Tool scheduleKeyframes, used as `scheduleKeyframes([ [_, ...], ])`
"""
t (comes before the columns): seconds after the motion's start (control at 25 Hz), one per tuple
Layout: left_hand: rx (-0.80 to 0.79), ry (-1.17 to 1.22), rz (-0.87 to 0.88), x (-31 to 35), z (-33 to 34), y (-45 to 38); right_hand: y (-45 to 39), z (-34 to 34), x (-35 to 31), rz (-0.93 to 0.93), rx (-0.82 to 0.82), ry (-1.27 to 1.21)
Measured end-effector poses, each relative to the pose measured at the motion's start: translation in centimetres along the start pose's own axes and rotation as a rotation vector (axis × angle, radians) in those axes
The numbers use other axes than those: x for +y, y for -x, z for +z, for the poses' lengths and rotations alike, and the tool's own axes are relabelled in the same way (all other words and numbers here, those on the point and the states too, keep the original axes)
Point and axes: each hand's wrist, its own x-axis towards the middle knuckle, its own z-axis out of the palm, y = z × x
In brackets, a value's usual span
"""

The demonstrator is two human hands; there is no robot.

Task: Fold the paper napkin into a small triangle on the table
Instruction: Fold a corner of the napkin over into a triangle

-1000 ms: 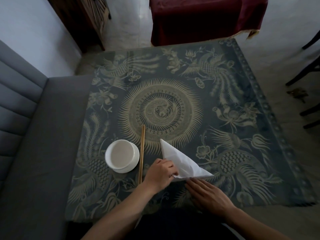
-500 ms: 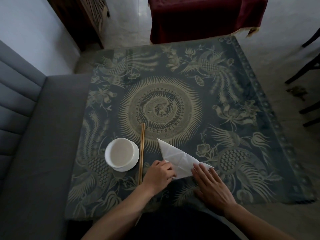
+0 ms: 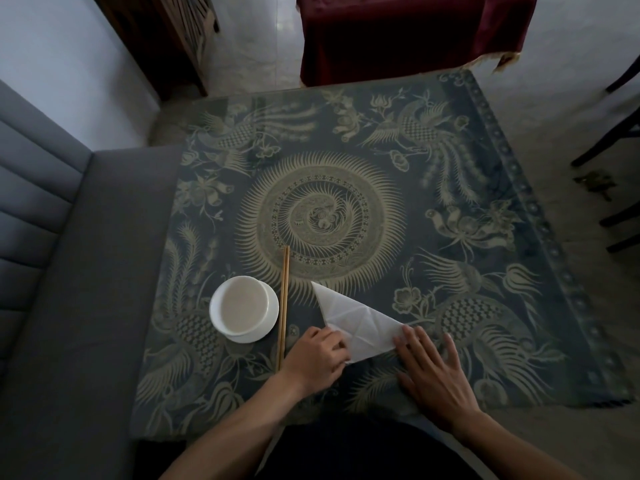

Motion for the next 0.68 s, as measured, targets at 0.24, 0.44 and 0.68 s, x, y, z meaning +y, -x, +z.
scheduleKeyframes([
  [0.24, 0.004, 0.035, -0.031, -0.1, -0.6, 0.2, -0.3, -0.3, 0.0, -0.007, 0.025, -0.022],
  [0.44, 0.072, 0.000, -0.134, 0.9, -1.0, -2.9, -2.8, -0.7, -1.9, -0.026, 0.032, -0.080],
  [0.68, -0.197, -0.071, -0.149, 2.6, 0.2, -5.2, -4.6, 0.1, -3.5, 0.010, -0.017, -0.149],
])
